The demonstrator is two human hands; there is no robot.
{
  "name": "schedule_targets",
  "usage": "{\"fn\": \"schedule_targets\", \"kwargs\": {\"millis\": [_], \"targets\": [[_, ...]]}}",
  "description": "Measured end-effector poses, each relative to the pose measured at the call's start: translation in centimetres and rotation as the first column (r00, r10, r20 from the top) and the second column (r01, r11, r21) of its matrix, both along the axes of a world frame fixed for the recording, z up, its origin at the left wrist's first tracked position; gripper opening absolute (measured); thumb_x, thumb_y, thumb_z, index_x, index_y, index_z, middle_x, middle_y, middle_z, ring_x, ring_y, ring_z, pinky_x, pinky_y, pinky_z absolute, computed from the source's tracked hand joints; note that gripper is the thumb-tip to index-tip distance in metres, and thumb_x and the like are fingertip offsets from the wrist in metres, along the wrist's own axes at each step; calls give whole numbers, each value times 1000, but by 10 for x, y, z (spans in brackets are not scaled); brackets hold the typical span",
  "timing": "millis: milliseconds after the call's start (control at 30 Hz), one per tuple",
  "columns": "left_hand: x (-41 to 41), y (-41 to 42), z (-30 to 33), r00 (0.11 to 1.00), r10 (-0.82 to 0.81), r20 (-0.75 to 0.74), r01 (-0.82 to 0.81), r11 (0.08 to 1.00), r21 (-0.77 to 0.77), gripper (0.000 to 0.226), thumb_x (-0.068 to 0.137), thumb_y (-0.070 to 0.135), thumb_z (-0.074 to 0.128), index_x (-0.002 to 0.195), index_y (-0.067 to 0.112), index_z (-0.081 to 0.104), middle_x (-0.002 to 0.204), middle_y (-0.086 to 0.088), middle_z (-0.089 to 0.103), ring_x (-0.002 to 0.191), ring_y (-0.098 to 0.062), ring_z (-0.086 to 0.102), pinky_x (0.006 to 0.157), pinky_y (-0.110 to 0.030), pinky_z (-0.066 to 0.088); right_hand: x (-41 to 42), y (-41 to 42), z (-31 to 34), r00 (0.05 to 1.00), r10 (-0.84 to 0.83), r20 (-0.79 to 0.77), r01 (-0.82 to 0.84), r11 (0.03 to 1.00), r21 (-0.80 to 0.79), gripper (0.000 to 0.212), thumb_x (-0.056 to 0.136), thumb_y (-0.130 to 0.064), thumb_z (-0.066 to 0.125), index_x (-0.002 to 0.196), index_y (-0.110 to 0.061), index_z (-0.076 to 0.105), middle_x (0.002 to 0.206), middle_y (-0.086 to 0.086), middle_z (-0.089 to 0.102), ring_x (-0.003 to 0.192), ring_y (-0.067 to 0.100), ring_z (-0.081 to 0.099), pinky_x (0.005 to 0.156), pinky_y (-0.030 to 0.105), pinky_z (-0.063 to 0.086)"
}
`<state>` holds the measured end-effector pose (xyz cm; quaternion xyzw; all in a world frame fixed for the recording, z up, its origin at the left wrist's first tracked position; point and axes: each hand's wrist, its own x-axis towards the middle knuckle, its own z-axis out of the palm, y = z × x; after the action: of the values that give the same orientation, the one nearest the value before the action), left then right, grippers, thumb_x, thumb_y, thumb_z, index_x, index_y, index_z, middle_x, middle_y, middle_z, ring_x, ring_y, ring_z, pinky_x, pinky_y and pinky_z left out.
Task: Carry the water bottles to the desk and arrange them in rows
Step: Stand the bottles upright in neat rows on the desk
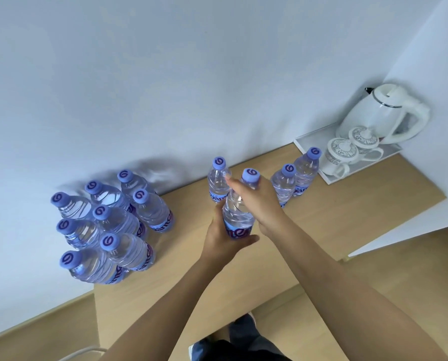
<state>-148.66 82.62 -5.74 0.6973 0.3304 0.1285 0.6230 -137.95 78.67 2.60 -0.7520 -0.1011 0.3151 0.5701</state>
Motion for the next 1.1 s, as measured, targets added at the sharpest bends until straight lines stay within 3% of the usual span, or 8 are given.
{"fn": "schedule_targets", "kwargs": {"millis": [167,233,333,400,533,667,833,1100], "targets": [[-2,7,34,987,130,96,-139,986,96,73,57,24,86,118,31,46,94,13,71,75,-16,69,64,-45,60,-4,16,53,999,53,10,-54,997,61,44,82,-46,74,84,-3,65,77,10,68,73,19,68,75,34,56],[-4,13,53,986,131,106,-138,988,66,62,57,22,85,107,29,49,82,7,71,65,-19,67,56,-36,57,-2,19,68,989,134,60,-137,990,46,54,83,-49,72,93,3,62,75,7,62,69,16,63,68,27,51],[-12,22,82,987,63,147,-65,998,6,44,59,16,83,90,22,53,67,-8,66,51,-19,57,44,-25,46,3,18,83,957,274,90,-281,957,69,42,83,-54,71,91,-13,67,79,-5,72,72,6,70,61,17,52],[-18,28,98,986,-5,168,9,1000,-25,39,60,12,83,89,21,57,73,-9,69,56,-18,61,48,-25,48,5,19,91,937,338,94,-348,927,137,33,82,-52,73,88,-20,67,77,-10,71,71,4,70,62,15,52],[-32,34,124,981,-95,172,107,992,-61,55,55,21,84,103,10,60,83,3,72,73,-11,68,62,-21,52,9,26,103,897,435,78,-438,850,292,34,77,-46,76,90,-16,68,93,3,75,87,16,71,82,32,56],[-40,38,139,972,-157,177,176,980,-97,58,58,21,84,109,4,61,91,-7,71,83,-19,68,74,-32,57,7,31,110,862,506,22,-464,773,432,30,72,-44,75,85,-17,71,105,14,75,104,33,70,83,36,57],[-46,41,146,967,-166,194,193,973,-125,52,68,7,80,115,7,60,103,-14,71,91,-22,69,82,-35,58,-4,38,112,871,486,-66,-384,759,526,8,78,-20,71,72,-16,69,87,15,73,81,32,73,71,37,59],[-50,37,144,968,-82,239,117,983,-138,64,64,12,84,120,9,55,108,-13,70,99,-29,69,85,-37,58,-15,45,118,944,330,-11,-287,837,466,12,80,-16,73,70,-13,67,71,13,69,67,30,69,66,38,54]]}}
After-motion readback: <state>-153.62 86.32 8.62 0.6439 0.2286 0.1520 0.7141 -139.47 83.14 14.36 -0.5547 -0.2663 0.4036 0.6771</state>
